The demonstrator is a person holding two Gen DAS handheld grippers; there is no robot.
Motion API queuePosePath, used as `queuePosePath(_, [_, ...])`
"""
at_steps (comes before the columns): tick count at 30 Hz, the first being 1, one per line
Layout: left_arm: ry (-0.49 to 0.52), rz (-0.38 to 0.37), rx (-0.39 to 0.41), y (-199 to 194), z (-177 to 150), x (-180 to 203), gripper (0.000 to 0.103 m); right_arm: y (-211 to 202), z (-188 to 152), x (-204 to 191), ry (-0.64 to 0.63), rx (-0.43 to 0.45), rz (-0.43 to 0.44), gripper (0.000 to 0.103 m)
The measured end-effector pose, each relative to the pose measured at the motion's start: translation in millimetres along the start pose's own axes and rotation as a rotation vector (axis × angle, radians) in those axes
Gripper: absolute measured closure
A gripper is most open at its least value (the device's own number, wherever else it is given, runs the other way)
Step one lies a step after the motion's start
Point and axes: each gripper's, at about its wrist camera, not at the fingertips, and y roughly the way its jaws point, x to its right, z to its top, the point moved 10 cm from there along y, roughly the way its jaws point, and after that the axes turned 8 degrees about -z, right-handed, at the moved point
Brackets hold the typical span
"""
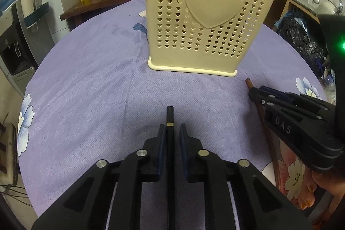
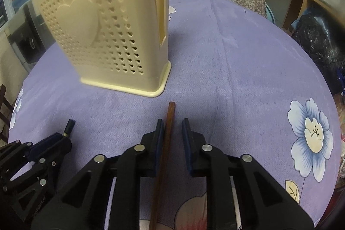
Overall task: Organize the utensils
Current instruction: 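Close left tool on the black chopstick while right tool grasps the brown chopstick, then lift both chopsticks and carry them over the beige holder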
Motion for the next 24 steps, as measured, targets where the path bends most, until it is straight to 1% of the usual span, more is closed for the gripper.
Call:
queuePosePath(1, [-0.002,-0.001,0.0,0.6,0.7,-0.4,0.094,0.1,0.3,-0.8,0.001,0.001,-0.001,0.091])
queuePosePath(3, [-0.005,-0.006,-0.004,1.0,1.7,-1.0,0.094,0.1,0.8,-1.1,-0.001,0.006,-0.004,0.093])
queuePosePath(12, [-0.01,-0.021,-0.001,2.3,3.3,0.6,0.094,-2.6,1.4,-0.4,0.02,0.0,0.031,0.094])
queuePosePath(14, [-0.008,-0.023,0.006,0.9,5.0,1.0,0.094,-7.3,3.5,0.1,0.032,0.014,0.048,0.094])
queuePosePath(16, [-0.004,-0.026,0.02,-3.1,7.0,2.7,0.094,-12.5,6.0,1.3,0.041,0.024,0.063,0.094])
queuePosePath(19, [-0.009,-0.049,0.054,-16.3,12.6,6.0,0.094,-31.0,11.3,2.5,0.057,0.06,0.116,0.094])
queuePosePath(21, [-0.01,-0.062,0.087,-28.7,19.2,7.6,0.094,-44.9,15.8,4.8,0.067,0.086,0.142,0.094])
queuePosePath(24, [-0.012,-0.093,0.158,-55.4,34.1,10.9,0.094,-73.8,24.6,8.6,0.07,0.144,0.19,0.094])
